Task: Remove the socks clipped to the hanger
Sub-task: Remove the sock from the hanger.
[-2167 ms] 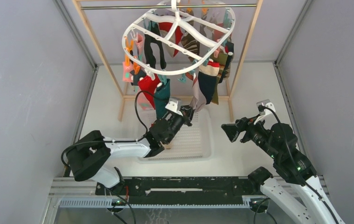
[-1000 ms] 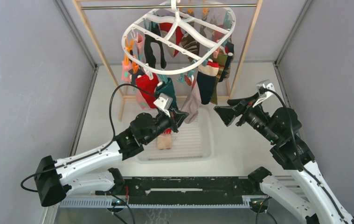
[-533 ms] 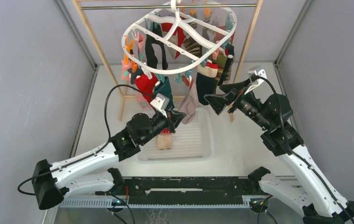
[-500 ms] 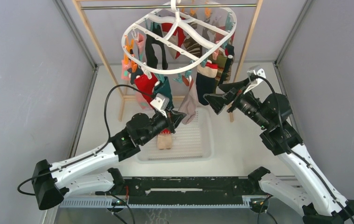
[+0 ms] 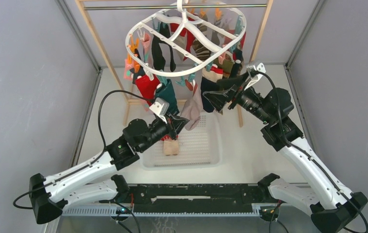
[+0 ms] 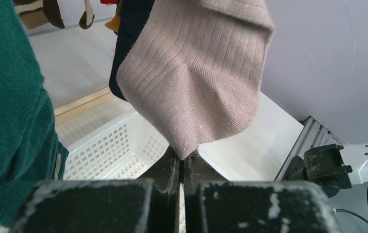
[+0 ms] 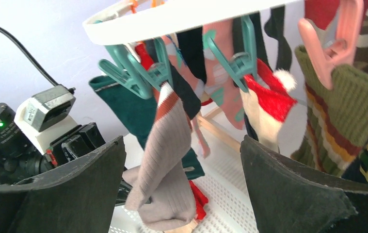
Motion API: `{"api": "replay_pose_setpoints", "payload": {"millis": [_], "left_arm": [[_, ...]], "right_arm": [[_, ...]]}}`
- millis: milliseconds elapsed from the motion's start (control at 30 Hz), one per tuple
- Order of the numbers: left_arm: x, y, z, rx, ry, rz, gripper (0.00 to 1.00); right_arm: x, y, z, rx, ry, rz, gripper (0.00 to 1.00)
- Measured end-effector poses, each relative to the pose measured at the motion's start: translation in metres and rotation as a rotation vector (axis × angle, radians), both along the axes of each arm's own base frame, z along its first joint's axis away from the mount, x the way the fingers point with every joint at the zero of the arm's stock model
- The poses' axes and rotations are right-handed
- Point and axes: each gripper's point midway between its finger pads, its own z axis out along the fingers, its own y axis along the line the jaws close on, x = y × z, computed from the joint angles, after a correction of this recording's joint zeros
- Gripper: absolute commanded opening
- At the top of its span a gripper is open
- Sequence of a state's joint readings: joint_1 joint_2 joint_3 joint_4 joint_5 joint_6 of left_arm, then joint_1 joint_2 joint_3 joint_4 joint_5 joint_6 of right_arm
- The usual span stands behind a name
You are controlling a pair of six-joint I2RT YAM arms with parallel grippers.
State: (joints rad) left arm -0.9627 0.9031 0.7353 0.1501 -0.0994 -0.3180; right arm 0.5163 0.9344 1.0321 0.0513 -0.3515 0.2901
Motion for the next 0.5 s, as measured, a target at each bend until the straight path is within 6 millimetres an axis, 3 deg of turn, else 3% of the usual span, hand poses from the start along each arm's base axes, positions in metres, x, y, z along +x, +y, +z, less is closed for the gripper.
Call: {"api": "replay_pose_setpoints", "payload": {"millis": [333, 500], "left_arm": [[-0.002, 0.004, -0.003, 0.014, 0.012, -0.005, 0.00], [-0.006, 0.006, -0.007, 0.028, 0.029, -0.016, 0.00]], "right_arm": [[-0.016, 0.016, 0.036, 0.060, -0.105, 0.137, 0.83], [-0.015, 0.027, 0.036, 0.079, -0.103, 0.196, 0.80]]}}
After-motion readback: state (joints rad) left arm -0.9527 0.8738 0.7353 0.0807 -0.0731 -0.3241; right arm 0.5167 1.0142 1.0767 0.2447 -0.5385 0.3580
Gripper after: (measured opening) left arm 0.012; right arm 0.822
